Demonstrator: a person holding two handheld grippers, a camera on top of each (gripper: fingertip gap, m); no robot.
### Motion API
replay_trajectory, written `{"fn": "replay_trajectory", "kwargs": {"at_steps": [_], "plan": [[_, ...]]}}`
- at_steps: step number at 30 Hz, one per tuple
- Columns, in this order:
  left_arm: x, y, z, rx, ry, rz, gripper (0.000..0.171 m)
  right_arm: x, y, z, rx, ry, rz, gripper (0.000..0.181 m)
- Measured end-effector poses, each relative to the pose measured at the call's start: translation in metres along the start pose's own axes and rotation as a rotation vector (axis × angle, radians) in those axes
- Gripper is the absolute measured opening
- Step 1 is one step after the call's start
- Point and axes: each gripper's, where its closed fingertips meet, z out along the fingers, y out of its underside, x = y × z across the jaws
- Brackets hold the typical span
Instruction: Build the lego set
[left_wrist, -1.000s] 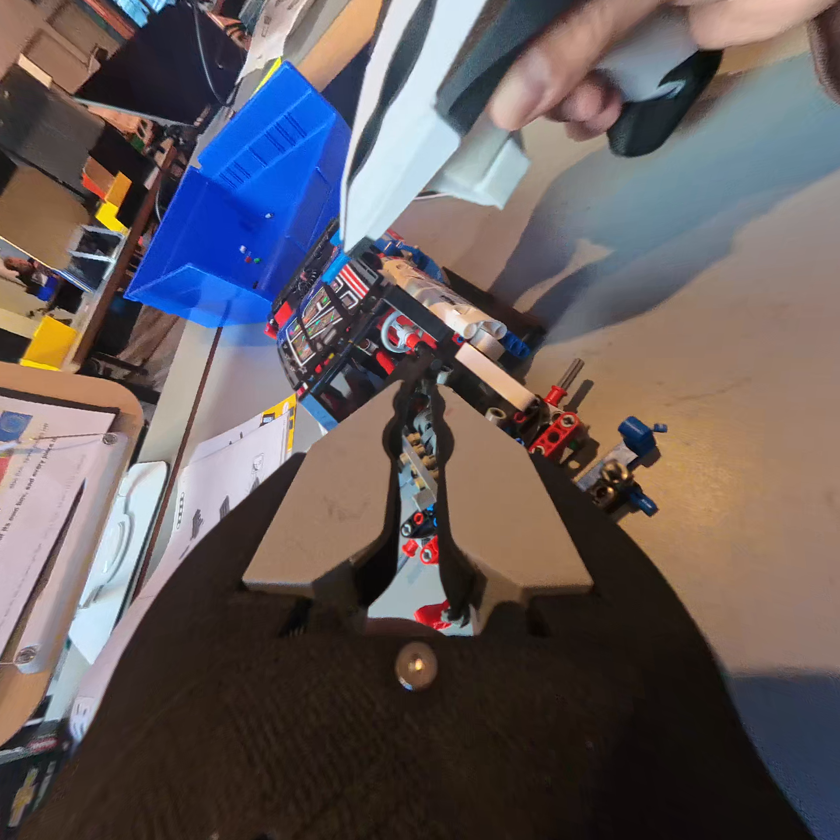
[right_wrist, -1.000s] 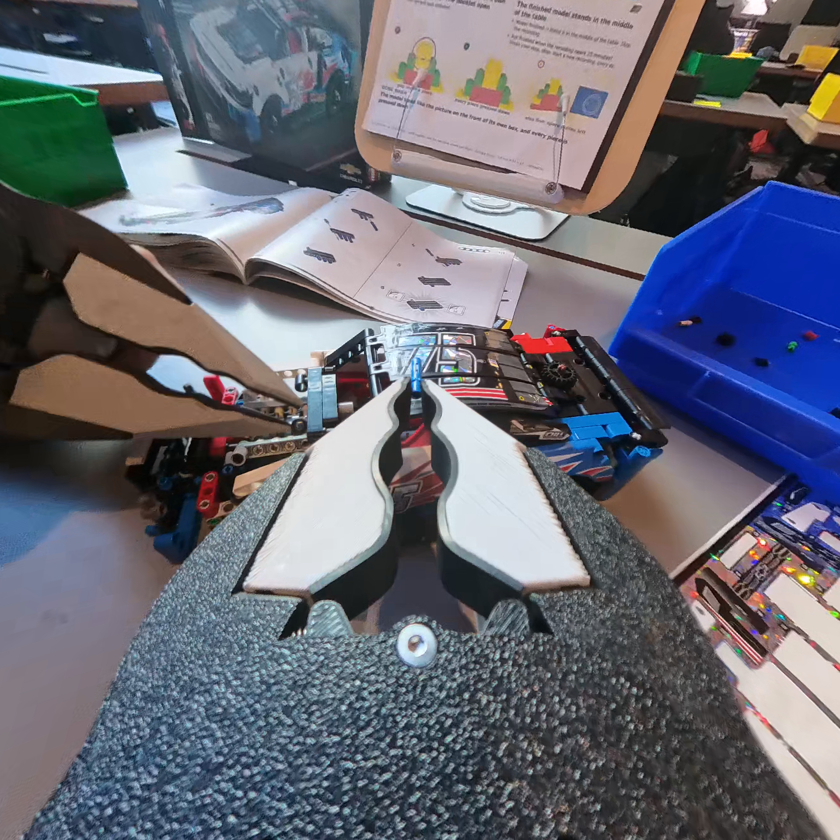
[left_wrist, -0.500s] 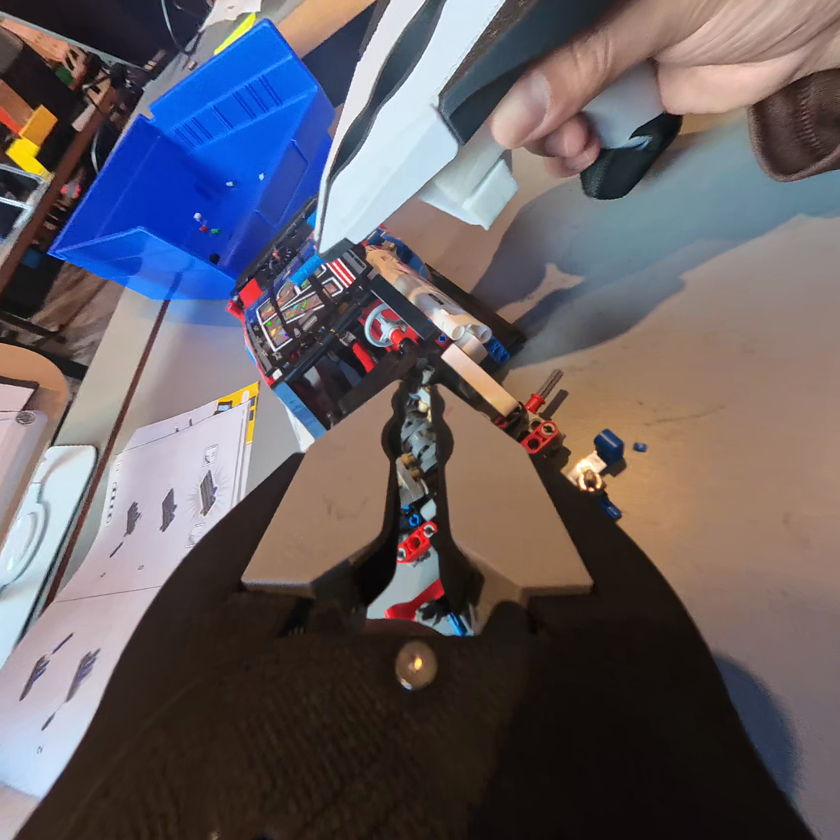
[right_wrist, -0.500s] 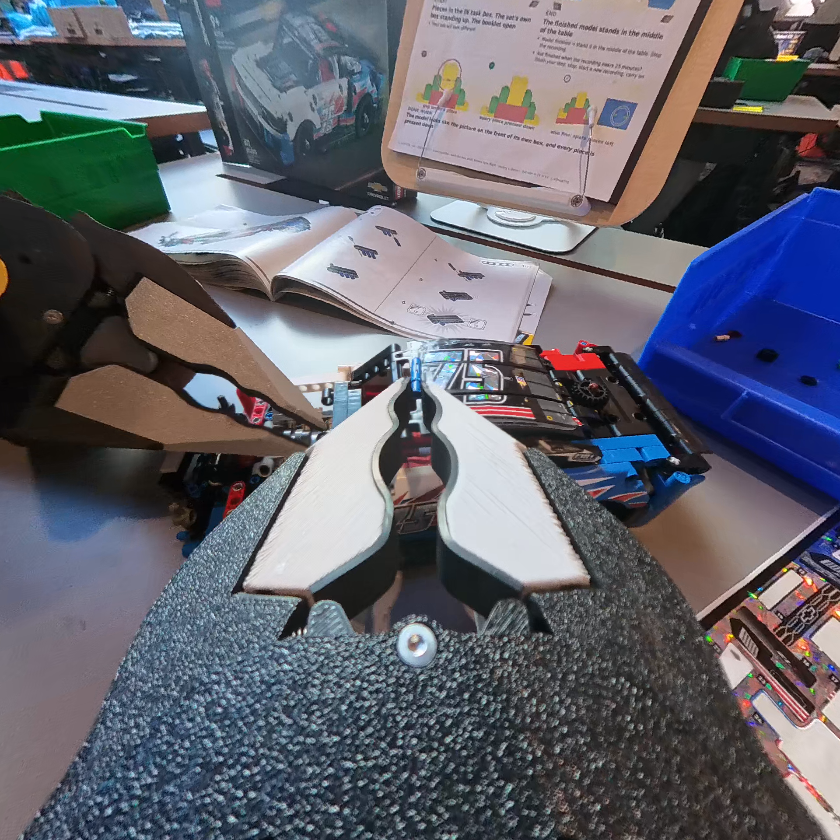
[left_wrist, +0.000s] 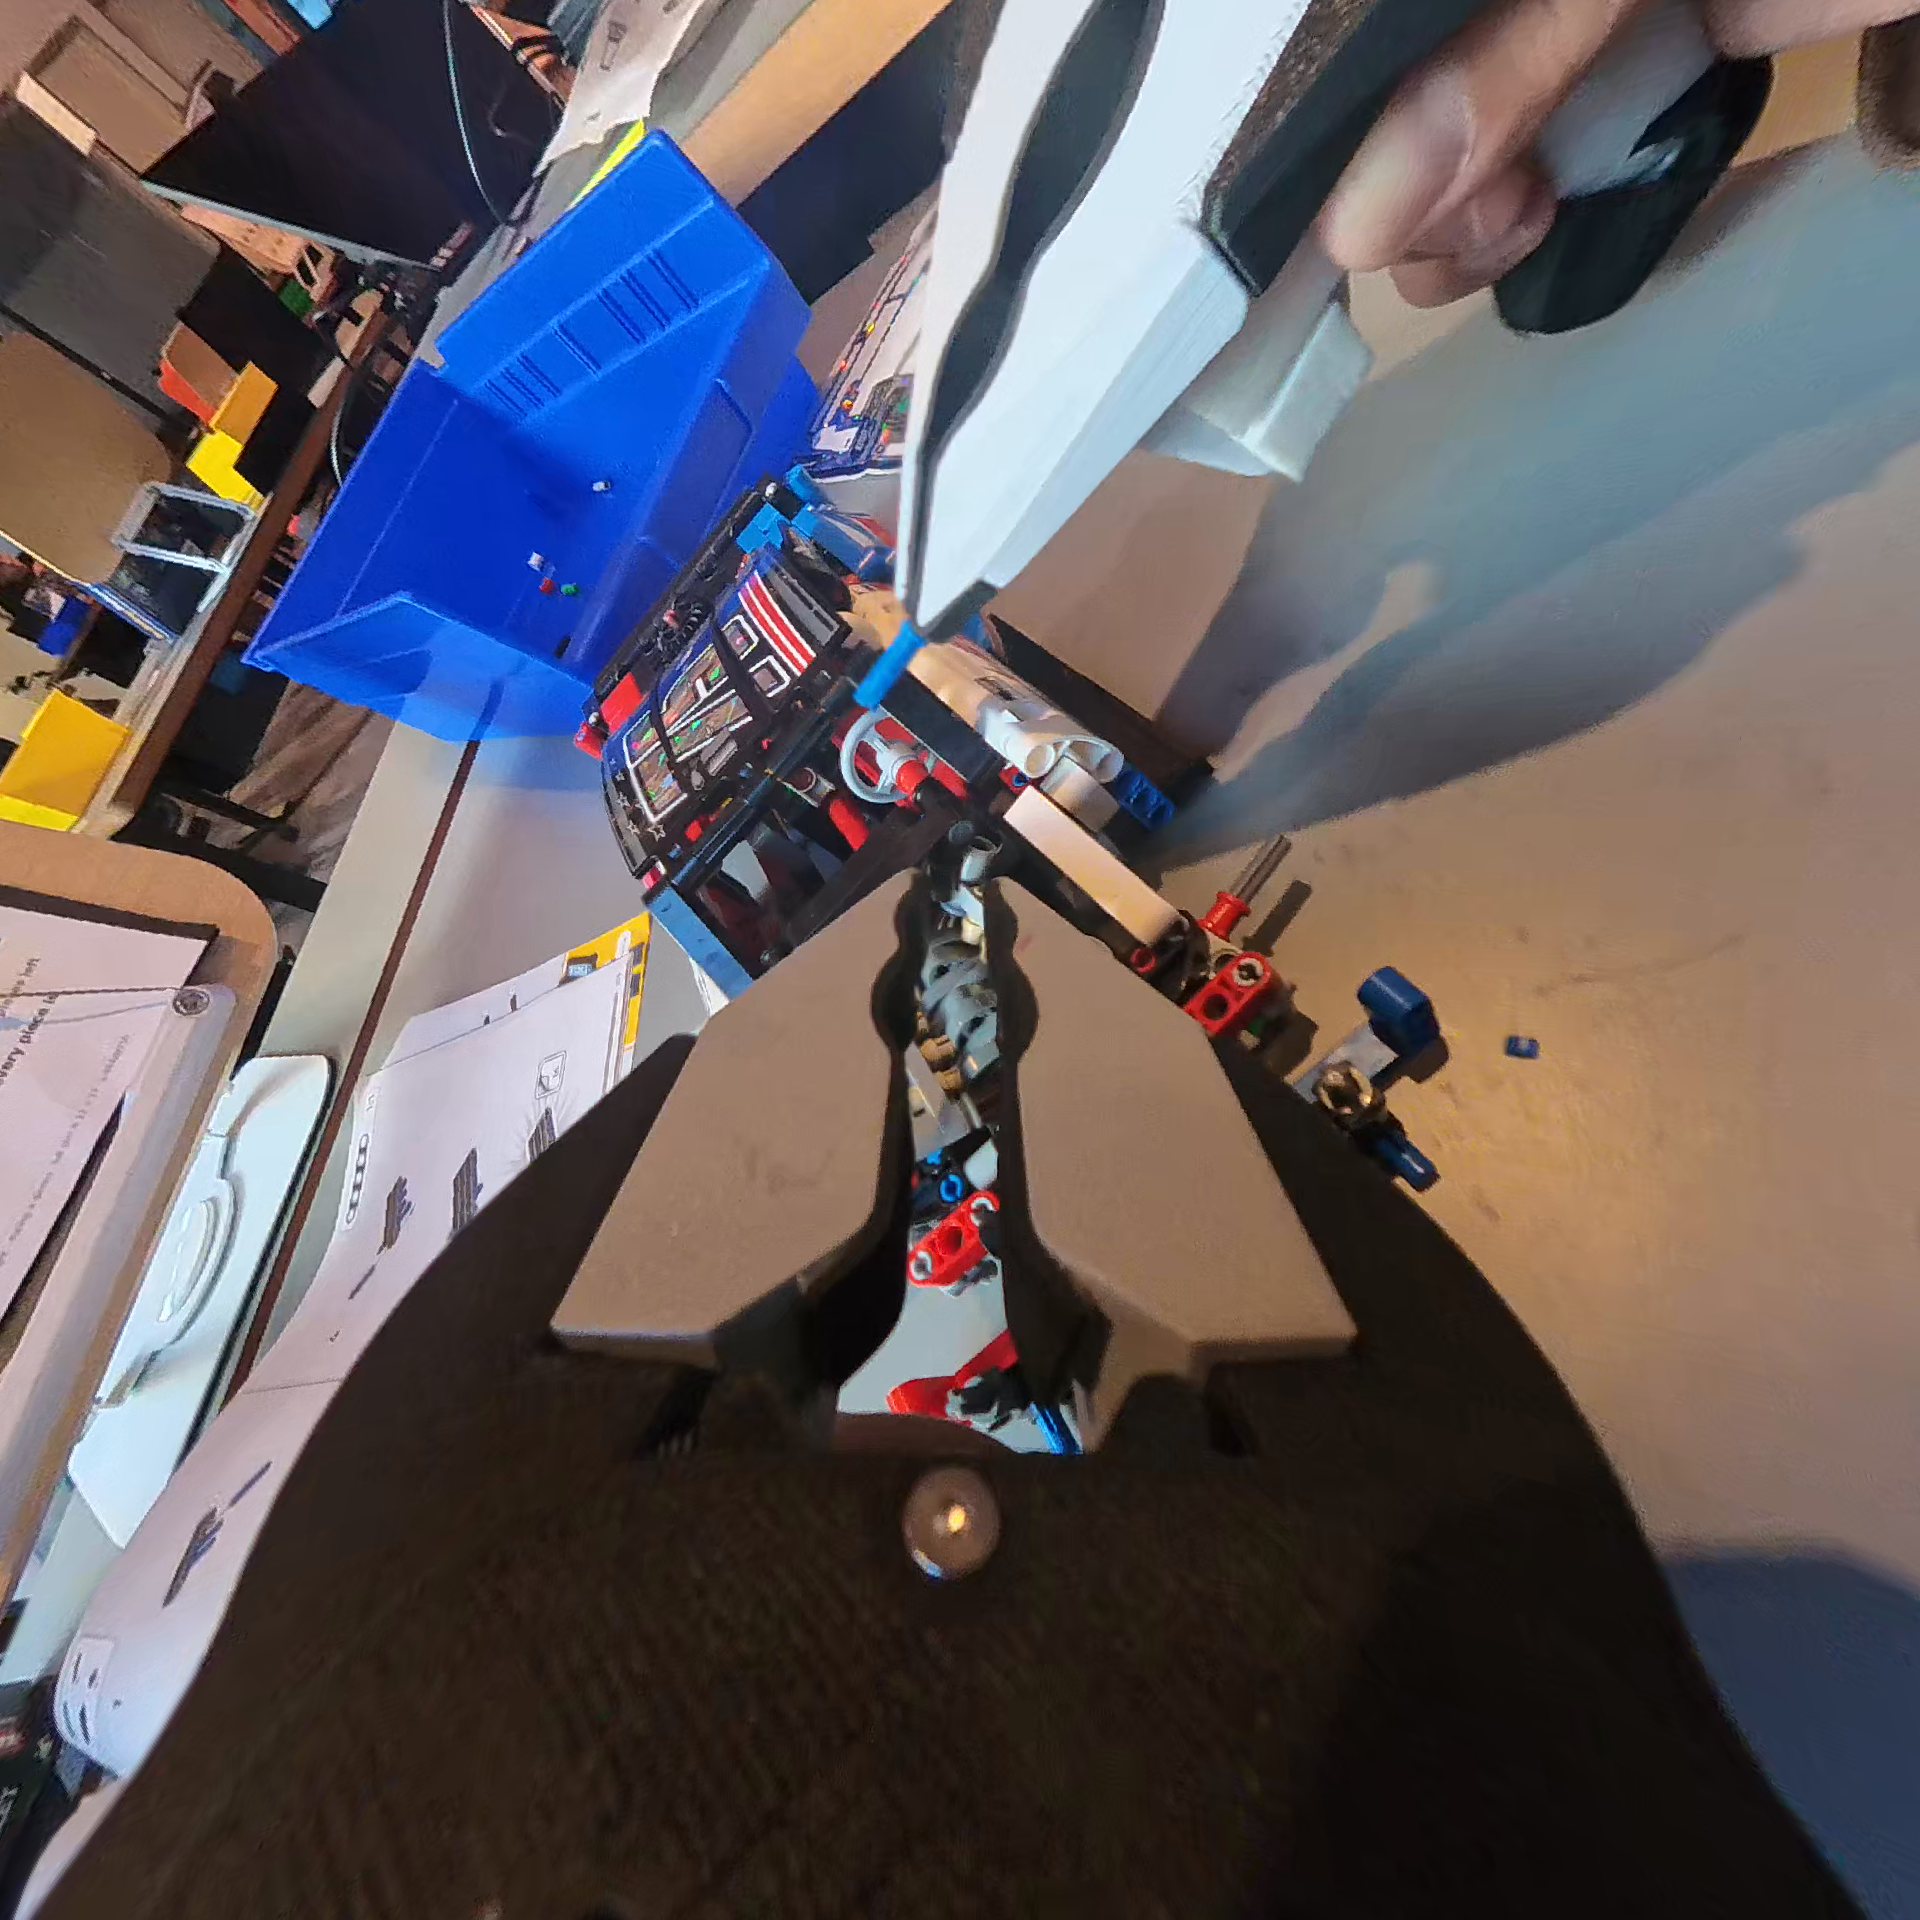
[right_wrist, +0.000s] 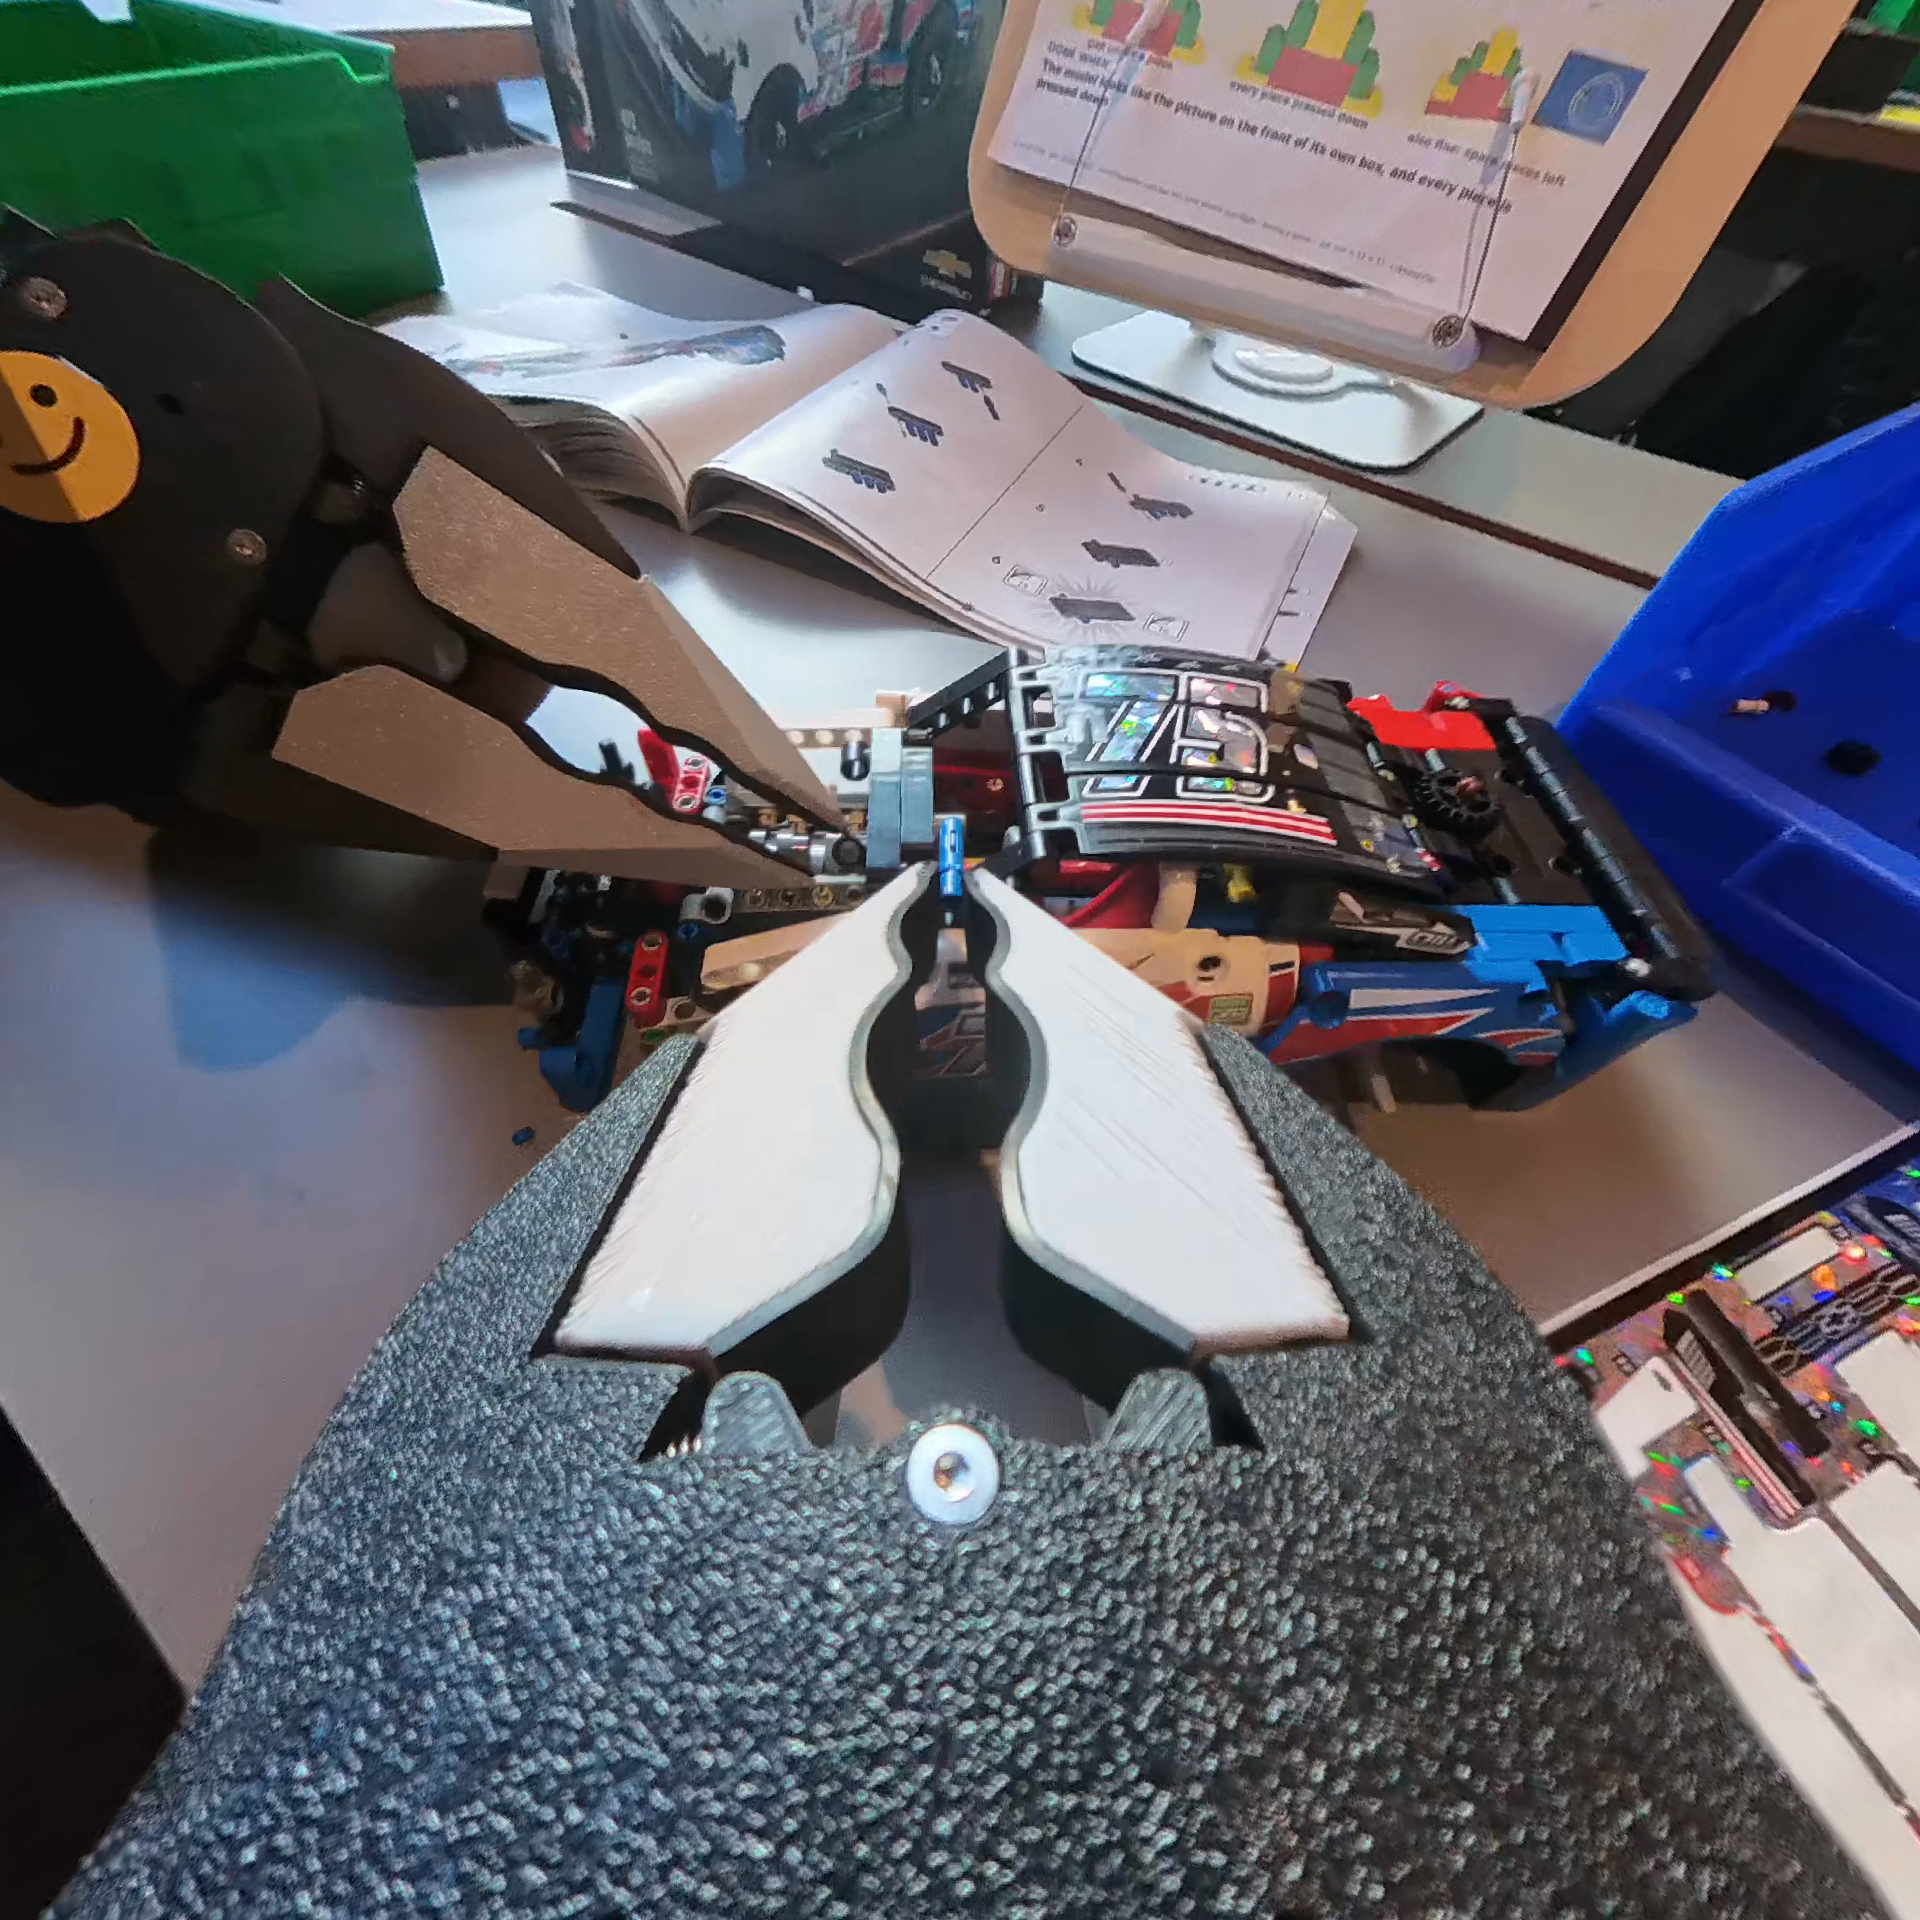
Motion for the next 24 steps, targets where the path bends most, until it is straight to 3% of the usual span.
{"fn": "replay_trajectory", "kwargs": {"at_steps": [12,16,24], "plan": [[-0.012,-0.005,0.009,0.001,-0.049,0.045,0.01,-0.008,0.016,0.015,-0.069,-0.081,0.053,0.004],[-0.009,-0.004,0.014,-0.021,-0.005,0.011,0.001,-0.009,0.018,0.016,-0.084,-0.084,0.054,0.004],[-0.013,-0.006,0.021,-0.05,0.03,-0.031,0.014,-0.004,0.01,0.012,-0.026,-0.072,0.077,0.004]]}}
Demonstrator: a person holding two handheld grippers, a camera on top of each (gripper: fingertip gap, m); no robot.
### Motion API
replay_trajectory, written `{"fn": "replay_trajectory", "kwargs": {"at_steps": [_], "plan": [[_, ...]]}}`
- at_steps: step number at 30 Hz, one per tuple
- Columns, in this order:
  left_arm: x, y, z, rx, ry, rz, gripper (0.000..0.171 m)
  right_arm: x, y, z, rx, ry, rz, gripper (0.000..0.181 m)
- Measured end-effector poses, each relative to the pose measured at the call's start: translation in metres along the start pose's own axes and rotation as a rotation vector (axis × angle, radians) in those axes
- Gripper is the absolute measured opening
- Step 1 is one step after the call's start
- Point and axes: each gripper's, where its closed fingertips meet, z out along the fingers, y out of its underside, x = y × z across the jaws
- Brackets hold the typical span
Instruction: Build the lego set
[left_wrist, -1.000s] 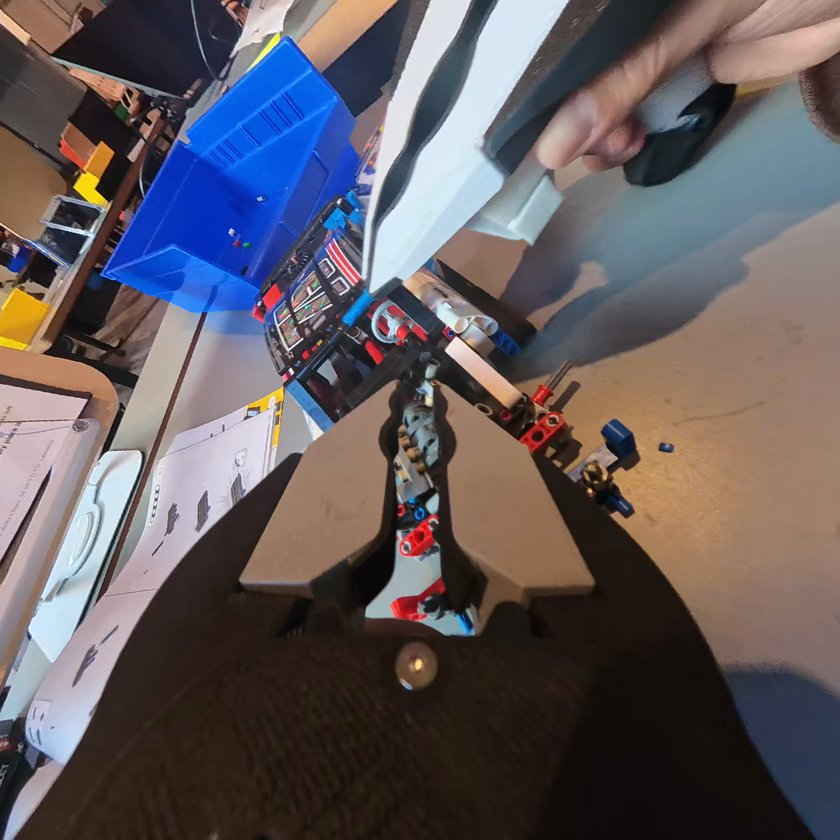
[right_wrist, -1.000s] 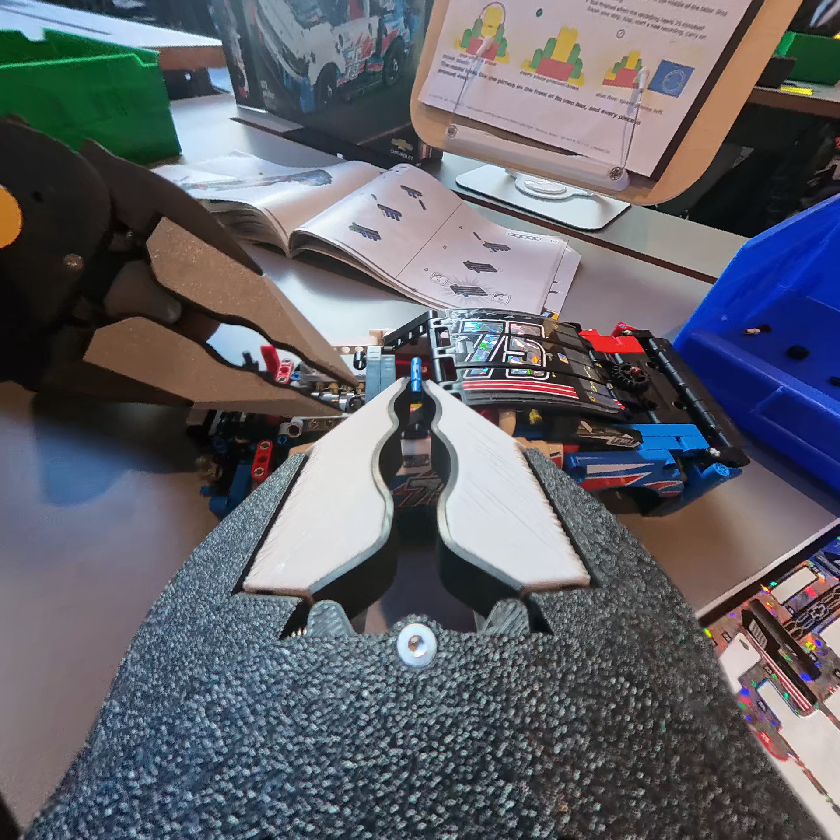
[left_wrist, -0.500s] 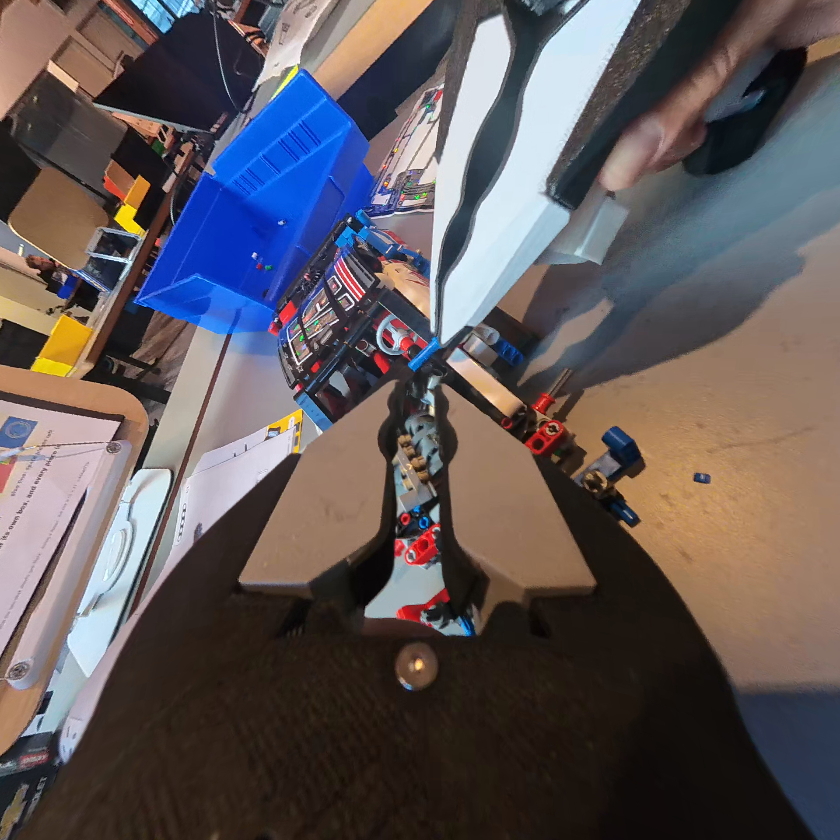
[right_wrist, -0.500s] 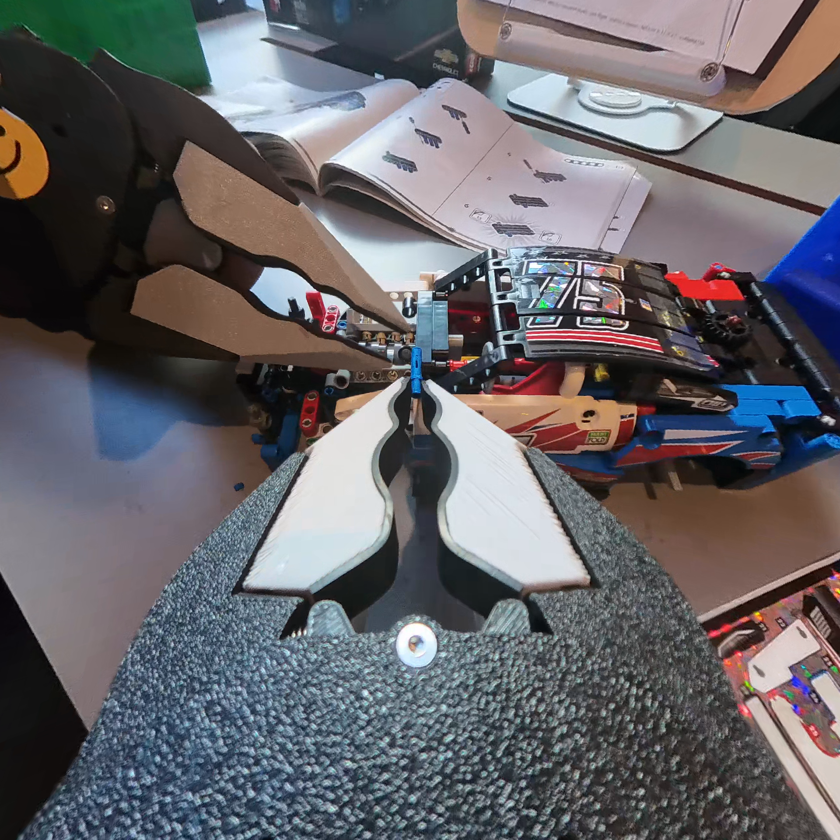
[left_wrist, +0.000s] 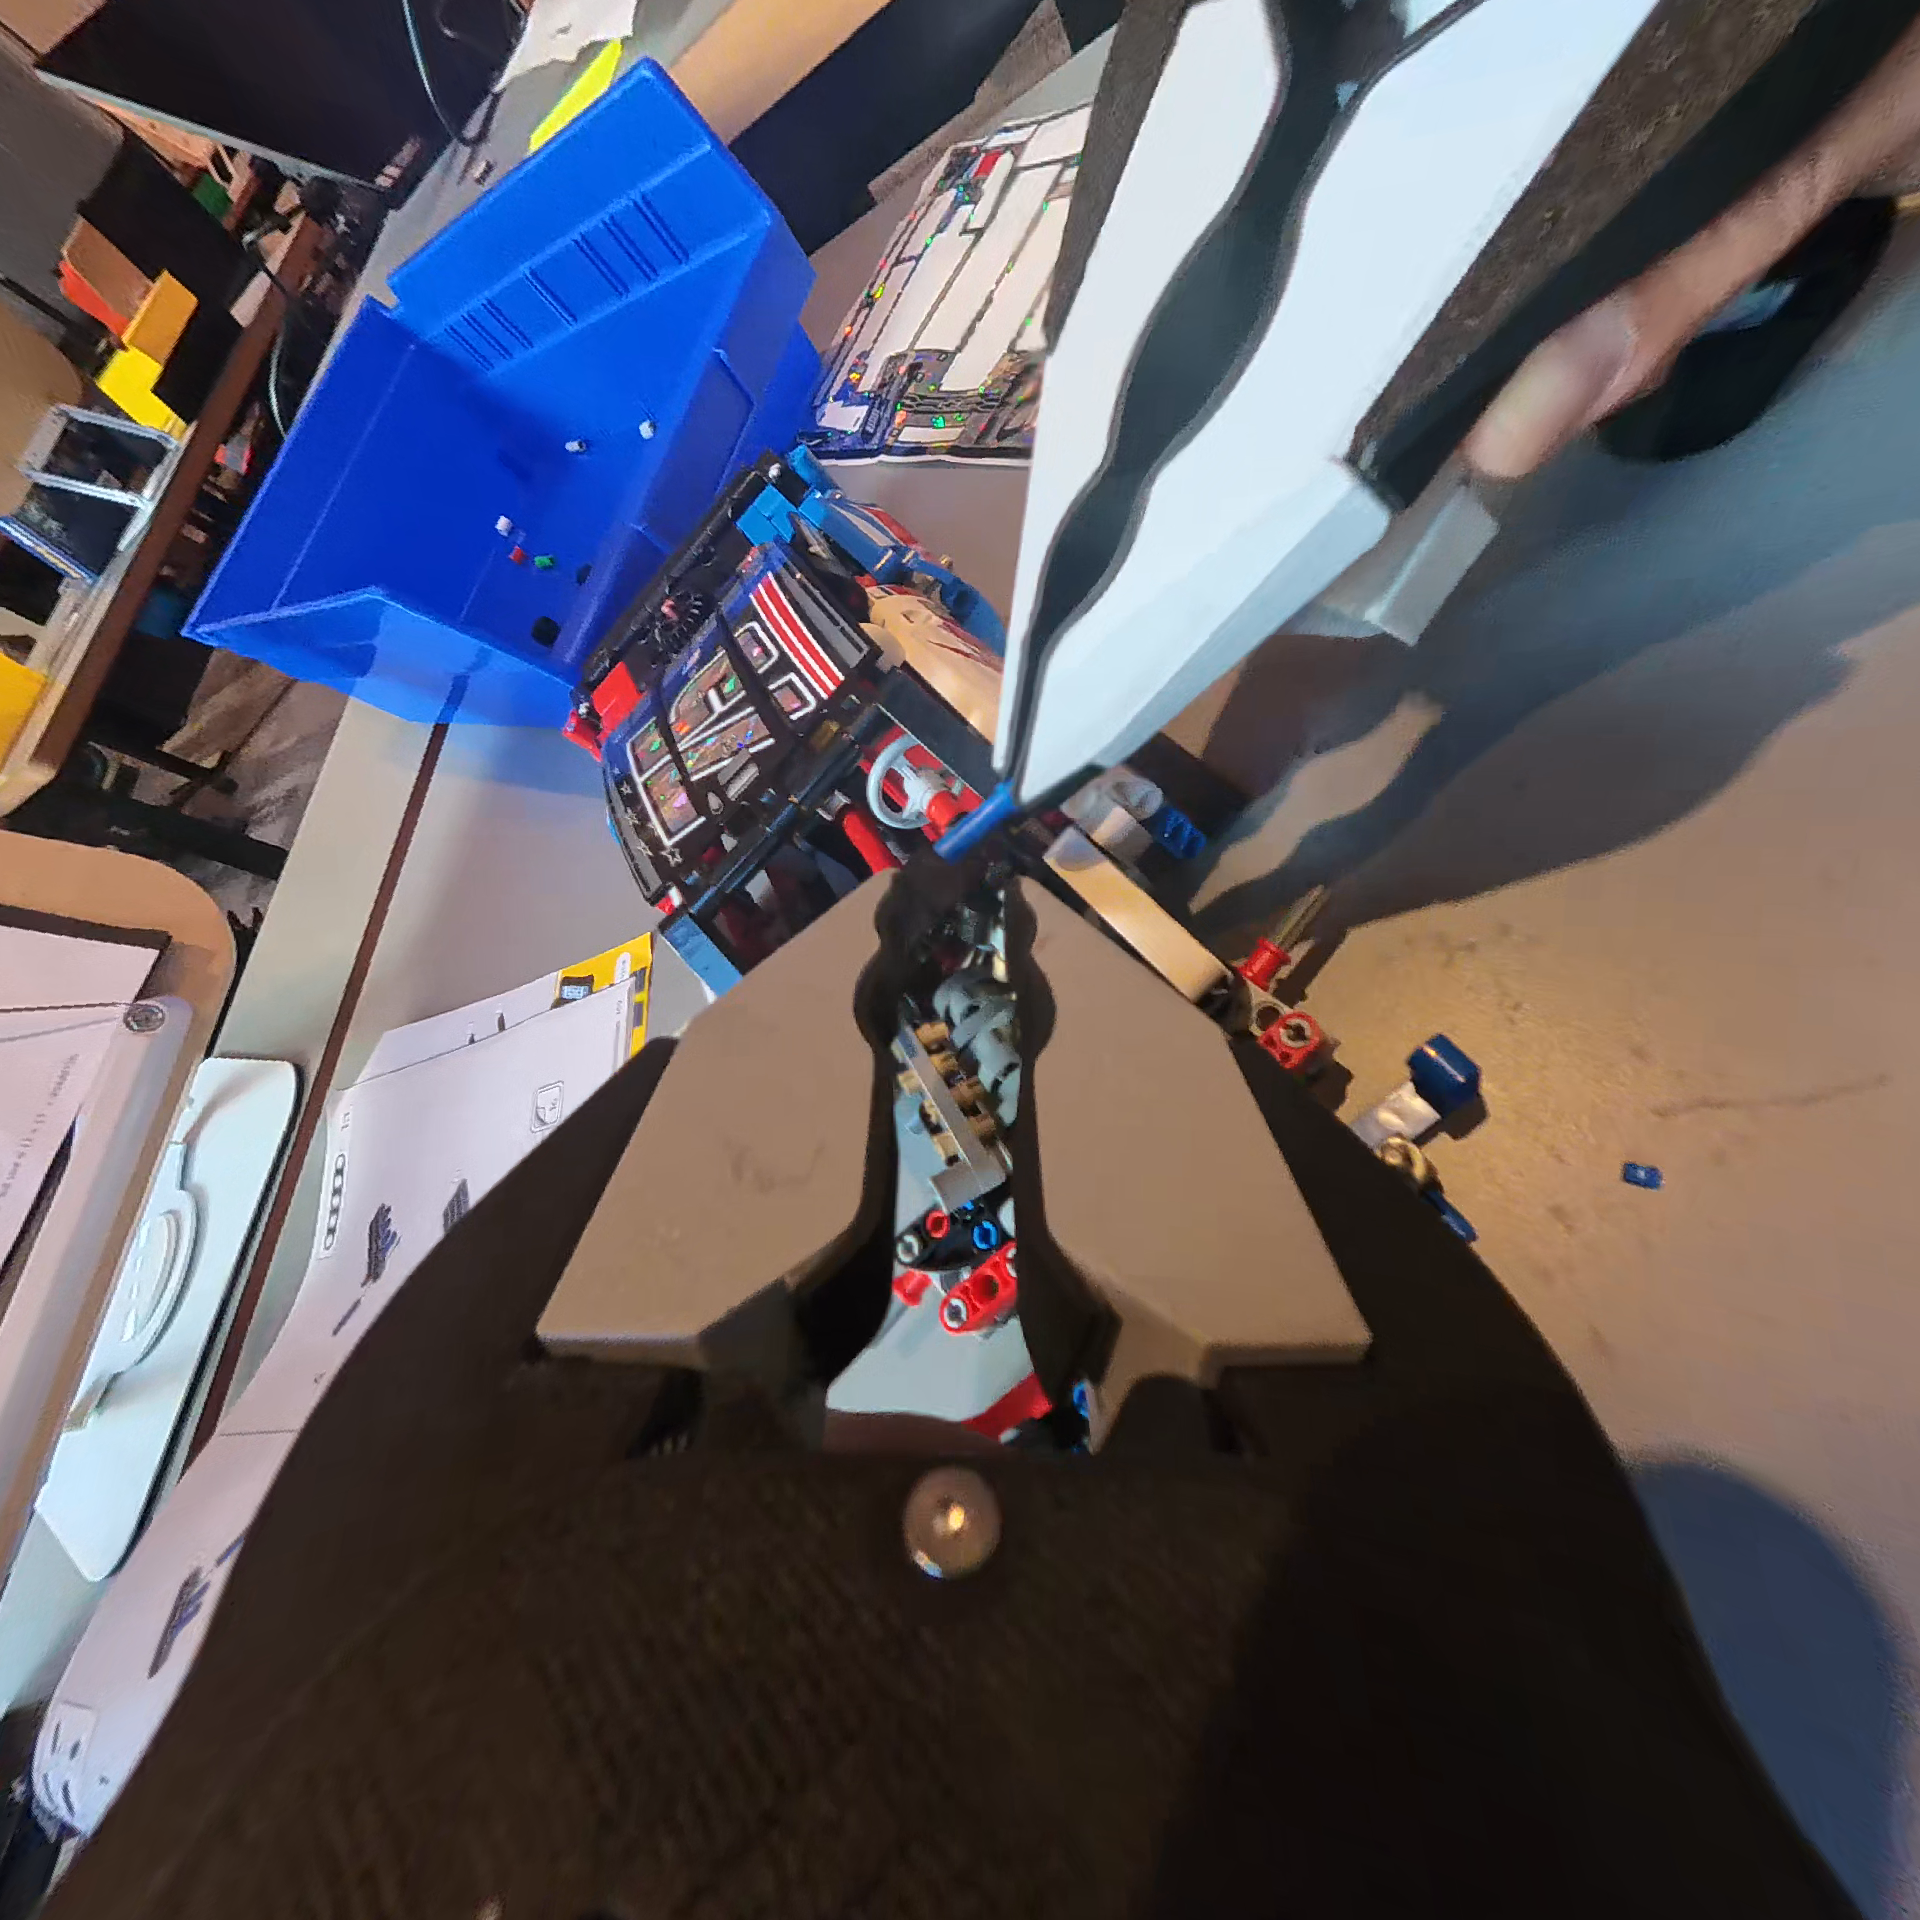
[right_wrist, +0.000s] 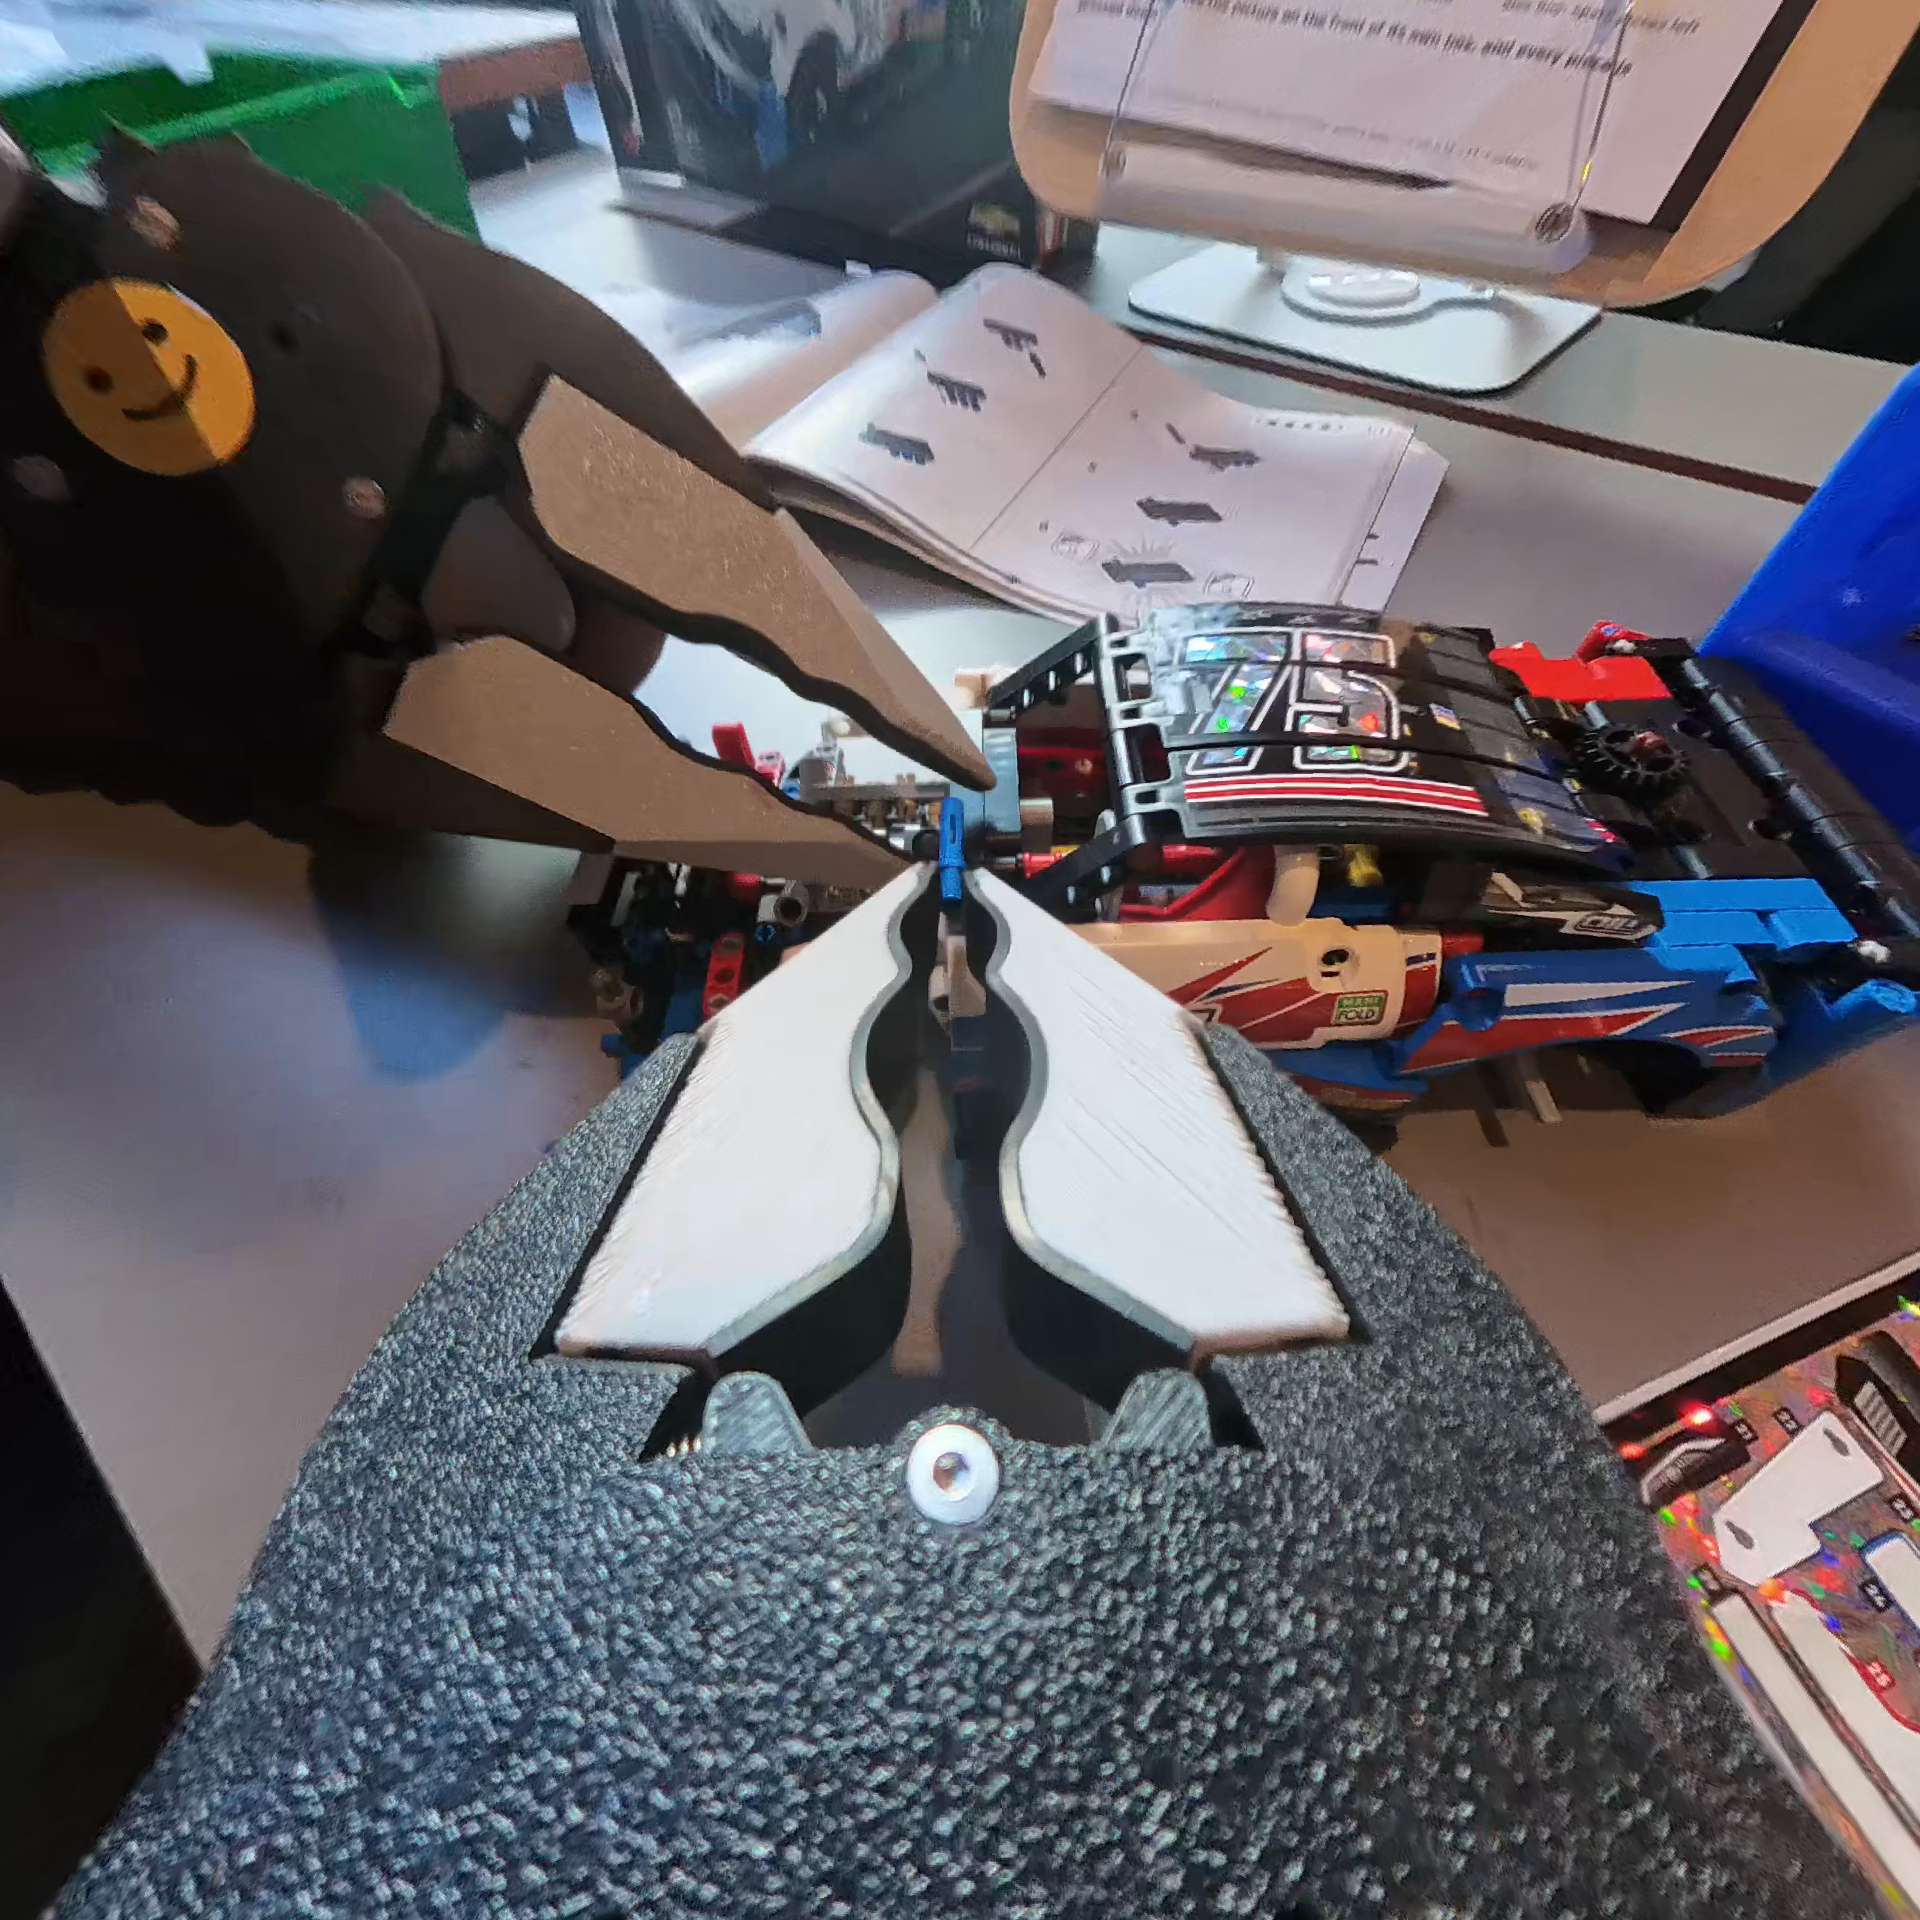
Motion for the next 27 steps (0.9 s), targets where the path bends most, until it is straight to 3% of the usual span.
{"fn": "replay_trajectory", "kwargs": {"at_steps": [11,16,27], "plan": [[0.001,0.002,0.001,-0.028,-0.061,0.147,0.01,0.01,-0.019,-0.02,0.143,-0.033,0.135,0.004],[-0.008,0.008,0.003,-0.056,-0.024,0.072,0.026,0.007,-0.023,-0.021,0.15,-0.042,0.124,0.004],[-0.003,0.006,0.003,-0.026,0.015,0.021,0.013,0.007,-0.03,-0.031,0.18,-0.037,0.118,0.004]]}}
